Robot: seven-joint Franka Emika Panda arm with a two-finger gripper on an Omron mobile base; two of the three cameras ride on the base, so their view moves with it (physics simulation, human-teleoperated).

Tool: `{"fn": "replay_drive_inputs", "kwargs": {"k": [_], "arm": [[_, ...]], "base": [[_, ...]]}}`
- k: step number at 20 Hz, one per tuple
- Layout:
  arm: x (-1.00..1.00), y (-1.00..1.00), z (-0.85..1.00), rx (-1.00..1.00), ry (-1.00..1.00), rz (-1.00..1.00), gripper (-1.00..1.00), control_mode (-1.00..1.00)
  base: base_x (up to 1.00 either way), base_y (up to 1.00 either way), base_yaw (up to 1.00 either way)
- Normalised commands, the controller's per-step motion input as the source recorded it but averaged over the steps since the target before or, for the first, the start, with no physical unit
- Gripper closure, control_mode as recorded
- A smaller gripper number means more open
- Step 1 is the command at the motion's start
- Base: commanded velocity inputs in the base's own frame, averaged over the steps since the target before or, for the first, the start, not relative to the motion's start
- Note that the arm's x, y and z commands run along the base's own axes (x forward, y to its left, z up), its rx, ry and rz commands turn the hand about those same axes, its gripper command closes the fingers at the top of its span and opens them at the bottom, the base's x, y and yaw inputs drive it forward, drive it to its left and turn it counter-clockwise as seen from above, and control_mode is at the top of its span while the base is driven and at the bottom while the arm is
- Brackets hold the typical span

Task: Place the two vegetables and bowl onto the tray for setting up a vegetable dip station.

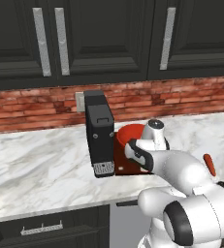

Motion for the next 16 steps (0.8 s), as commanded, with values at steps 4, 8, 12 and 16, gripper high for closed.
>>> {"fn": "replay_drive_inputs", "kwargs": {"k": [4, 8, 12, 16], "arm": [[0.18, 0.27, -0.22, 0.0, -0.04, -0.02, 1.0, -1.0], [0.11, 0.0, -0.28, 0.0, -0.01, -0.03, 1.0, -1.0], [0.13, -0.05, -0.32, 0.0, -0.01, -0.01, 1.0, -1.0], [0.07, -0.06, -0.29, 0.0, 0.0, 0.0, 1.0, -1.0]], "base": [[0.0, 0.0, 0.0], [0.0, 0.0, 0.0], [0.0, 0.0, 0.0], [0.0, 0.0, 0.0]]}}
